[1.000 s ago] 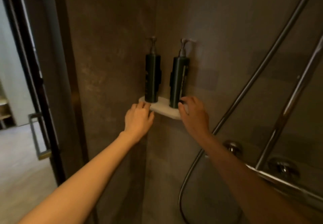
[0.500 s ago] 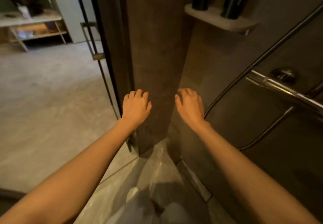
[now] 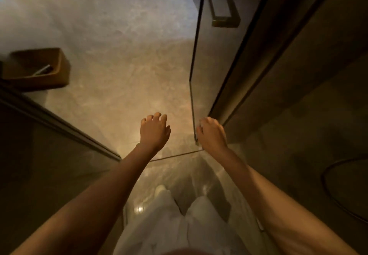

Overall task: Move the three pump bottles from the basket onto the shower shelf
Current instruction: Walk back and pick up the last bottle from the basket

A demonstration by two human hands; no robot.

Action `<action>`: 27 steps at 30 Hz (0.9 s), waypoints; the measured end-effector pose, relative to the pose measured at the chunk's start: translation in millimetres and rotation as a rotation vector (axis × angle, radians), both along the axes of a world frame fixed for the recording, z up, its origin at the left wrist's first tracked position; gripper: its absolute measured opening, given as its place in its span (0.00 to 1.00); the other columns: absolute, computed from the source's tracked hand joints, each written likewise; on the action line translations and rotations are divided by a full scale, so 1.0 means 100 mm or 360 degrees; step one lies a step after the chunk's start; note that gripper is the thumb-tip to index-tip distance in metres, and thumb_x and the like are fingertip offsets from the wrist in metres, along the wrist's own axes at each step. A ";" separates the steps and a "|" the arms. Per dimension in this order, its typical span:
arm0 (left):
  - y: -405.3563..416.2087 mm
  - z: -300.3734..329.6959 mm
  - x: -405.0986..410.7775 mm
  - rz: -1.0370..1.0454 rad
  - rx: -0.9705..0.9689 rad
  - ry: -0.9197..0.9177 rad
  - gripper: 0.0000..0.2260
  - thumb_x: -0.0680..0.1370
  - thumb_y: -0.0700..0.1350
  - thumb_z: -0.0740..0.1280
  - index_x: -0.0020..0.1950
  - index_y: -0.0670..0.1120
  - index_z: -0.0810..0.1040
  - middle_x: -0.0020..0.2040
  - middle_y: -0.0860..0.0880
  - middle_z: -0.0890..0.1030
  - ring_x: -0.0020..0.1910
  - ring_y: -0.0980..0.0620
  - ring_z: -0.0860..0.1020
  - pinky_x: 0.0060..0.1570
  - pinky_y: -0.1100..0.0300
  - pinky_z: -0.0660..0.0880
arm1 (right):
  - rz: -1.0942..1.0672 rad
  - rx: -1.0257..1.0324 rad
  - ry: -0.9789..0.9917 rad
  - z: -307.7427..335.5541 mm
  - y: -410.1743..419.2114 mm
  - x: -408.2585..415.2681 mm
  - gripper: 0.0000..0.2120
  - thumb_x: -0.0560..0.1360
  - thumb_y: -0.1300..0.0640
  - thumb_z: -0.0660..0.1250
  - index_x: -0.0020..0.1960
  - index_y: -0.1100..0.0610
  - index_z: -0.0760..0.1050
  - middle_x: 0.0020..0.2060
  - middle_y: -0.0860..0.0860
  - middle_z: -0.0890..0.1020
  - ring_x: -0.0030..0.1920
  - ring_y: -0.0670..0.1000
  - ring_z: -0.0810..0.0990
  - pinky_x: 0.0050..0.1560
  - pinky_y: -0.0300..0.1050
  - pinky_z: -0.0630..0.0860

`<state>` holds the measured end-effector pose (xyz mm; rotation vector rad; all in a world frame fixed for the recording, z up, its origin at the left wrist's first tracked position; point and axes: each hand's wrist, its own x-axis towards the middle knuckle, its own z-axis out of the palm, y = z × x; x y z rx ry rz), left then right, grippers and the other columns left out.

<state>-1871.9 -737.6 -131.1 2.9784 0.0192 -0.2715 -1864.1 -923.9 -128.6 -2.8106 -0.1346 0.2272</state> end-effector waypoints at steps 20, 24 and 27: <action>1.85 -0.23 2.17 0.0632 -0.0049 0.0032 0.21 0.79 0.51 0.58 0.70 0.45 0.69 0.68 0.45 0.72 0.64 0.43 0.71 0.61 0.51 0.66 | 0.0579 0.0013 0.0141 -0.33 1.96 2.99 0.19 0.80 0.53 0.55 0.68 0.60 0.68 0.64 0.59 0.74 0.65 0.59 0.70 0.65 0.51 0.65; 2.04 -0.21 2.73 0.0789 -0.0106 0.0155 0.21 0.80 0.52 0.58 0.71 0.45 0.67 0.69 0.44 0.71 0.65 0.42 0.70 0.64 0.50 0.66 | 0.0690 -0.0010 0.0222 -0.29 2.24 3.65 0.19 0.80 0.53 0.54 0.68 0.59 0.68 0.64 0.58 0.74 0.65 0.58 0.69 0.65 0.51 0.66; 2.19 -0.19 3.10 0.0881 -0.0137 0.0157 0.21 0.79 0.51 0.58 0.71 0.45 0.67 0.68 0.44 0.72 0.65 0.41 0.70 0.63 0.50 0.66 | 0.0767 -0.0015 0.0254 -0.26 2.43 4.08 0.19 0.80 0.53 0.54 0.68 0.60 0.68 0.64 0.59 0.74 0.65 0.59 0.69 0.65 0.52 0.67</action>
